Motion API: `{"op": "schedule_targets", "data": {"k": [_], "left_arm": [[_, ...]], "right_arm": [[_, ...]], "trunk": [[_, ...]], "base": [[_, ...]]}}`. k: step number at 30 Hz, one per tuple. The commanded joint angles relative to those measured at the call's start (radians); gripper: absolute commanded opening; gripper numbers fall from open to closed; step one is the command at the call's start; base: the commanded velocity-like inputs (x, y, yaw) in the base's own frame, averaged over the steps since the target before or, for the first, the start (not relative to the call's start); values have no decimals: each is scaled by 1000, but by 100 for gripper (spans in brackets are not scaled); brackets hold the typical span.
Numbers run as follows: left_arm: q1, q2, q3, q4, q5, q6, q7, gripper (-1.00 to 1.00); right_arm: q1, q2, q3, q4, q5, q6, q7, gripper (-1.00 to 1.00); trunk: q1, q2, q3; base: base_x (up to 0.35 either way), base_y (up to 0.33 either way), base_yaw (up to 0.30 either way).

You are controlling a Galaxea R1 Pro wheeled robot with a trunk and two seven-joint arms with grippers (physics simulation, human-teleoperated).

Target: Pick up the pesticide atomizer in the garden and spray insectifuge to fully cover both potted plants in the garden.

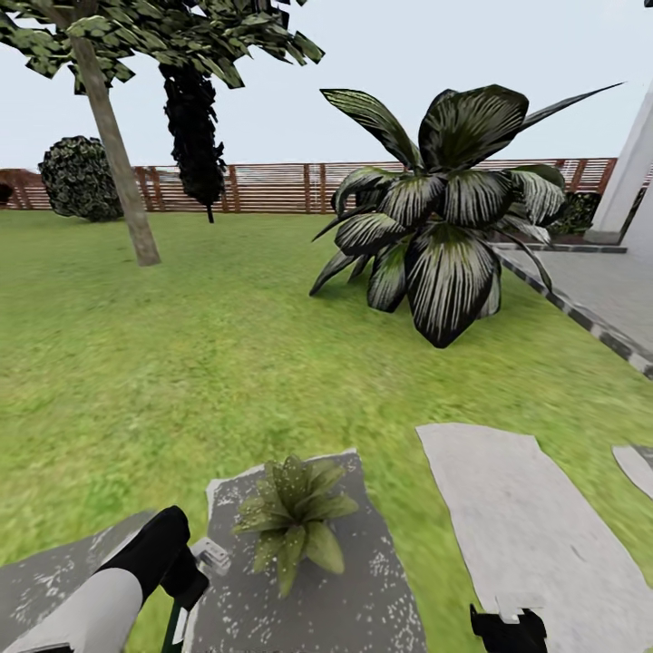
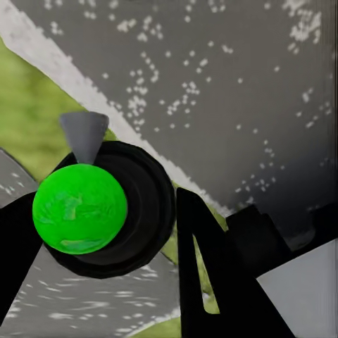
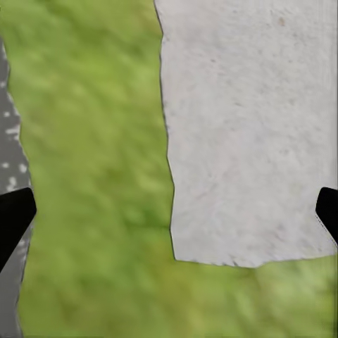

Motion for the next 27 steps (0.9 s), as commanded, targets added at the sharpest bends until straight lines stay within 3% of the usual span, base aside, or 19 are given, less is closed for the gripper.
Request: {"op": "schedule_targets", "data": {"k": [1, 7, 21, 27], "left_arm": [[-1, -2, 7, -1, -9, 4, -8, -100], [-1, -8, 9, -1, -8, 4, -8, -100], [-1, -8, 9, -1, -9, 4, -8, -100], [-1, -7, 9, -1, -9, 5, -8, -100]], "right_arm": [[-1, 0, -7, 2, 11, -5, -3, 100], [-1, -1, -7, 2, 11, -5, -3, 100], [-1, -2, -7, 2, 11, -6, -3, 100], [12, -26, -7, 2, 12, -5, -2, 100]], "trunk": [[0, 0, -1], [0, 0, -1], [0, 0, -1], [0, 0, -1]], "base": [[-30, -272, 257], [-114, -270, 255], [-61, -261, 6], [-95, -148, 0]]}}
